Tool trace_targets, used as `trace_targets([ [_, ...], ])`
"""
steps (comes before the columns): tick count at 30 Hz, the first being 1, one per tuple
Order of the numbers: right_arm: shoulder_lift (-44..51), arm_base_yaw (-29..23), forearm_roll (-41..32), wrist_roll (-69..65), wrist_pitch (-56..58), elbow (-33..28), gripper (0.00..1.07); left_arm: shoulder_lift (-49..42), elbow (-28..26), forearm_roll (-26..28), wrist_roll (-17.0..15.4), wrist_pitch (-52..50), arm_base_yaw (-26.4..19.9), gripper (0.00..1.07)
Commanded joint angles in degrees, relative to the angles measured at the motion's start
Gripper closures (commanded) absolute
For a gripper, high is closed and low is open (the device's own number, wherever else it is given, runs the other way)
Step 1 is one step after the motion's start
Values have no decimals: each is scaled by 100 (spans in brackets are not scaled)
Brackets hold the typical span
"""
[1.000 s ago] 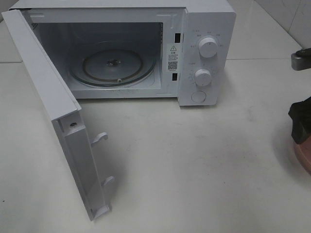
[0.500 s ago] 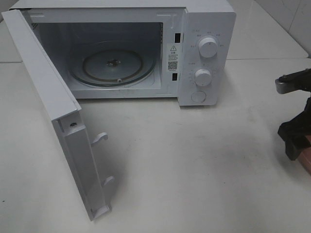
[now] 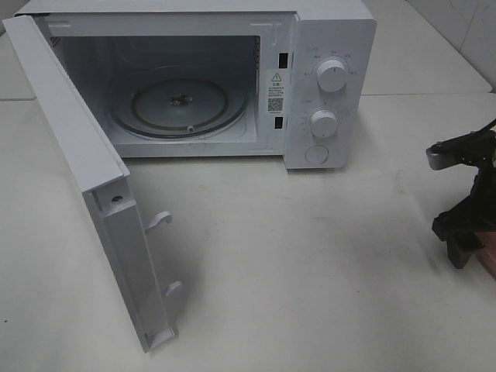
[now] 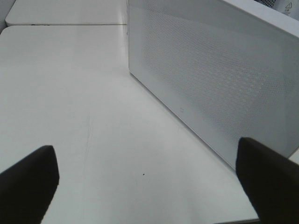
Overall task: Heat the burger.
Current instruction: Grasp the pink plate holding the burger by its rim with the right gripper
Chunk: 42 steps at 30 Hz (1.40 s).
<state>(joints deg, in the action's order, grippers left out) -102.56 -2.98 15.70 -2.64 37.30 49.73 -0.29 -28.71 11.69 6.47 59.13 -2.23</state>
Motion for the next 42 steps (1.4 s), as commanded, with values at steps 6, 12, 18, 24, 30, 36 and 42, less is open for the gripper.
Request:
trace_targets([
  [6, -332, 29, 17, -80, -160, -34, 27, -132, 23, 11, -29, -46, 11, 9],
  [12, -384, 29, 11, -160, -235, -34, 32, -132, 23, 11, -29, -46, 11, 9],
  [18, -384, 29, 86, -430, -143, -34, 59, -132, 23, 11, -29, -46, 11, 9],
  [24, -384, 29, 166, -796, 11, -34, 107, -132, 23, 11, -29, -46, 11, 9],
  [30, -367, 6, 160, -1089, 46, -34, 107, -132, 23, 11, -29, -46, 11, 9],
  [36, -292, -126, 321, -1409, 103, -34, 107, -132, 23, 11, -29, -46, 11, 9],
  [42, -206, -384, 762, -1845, 275, -34, 107, -132, 23, 11, -29, -46, 11, 9],
])
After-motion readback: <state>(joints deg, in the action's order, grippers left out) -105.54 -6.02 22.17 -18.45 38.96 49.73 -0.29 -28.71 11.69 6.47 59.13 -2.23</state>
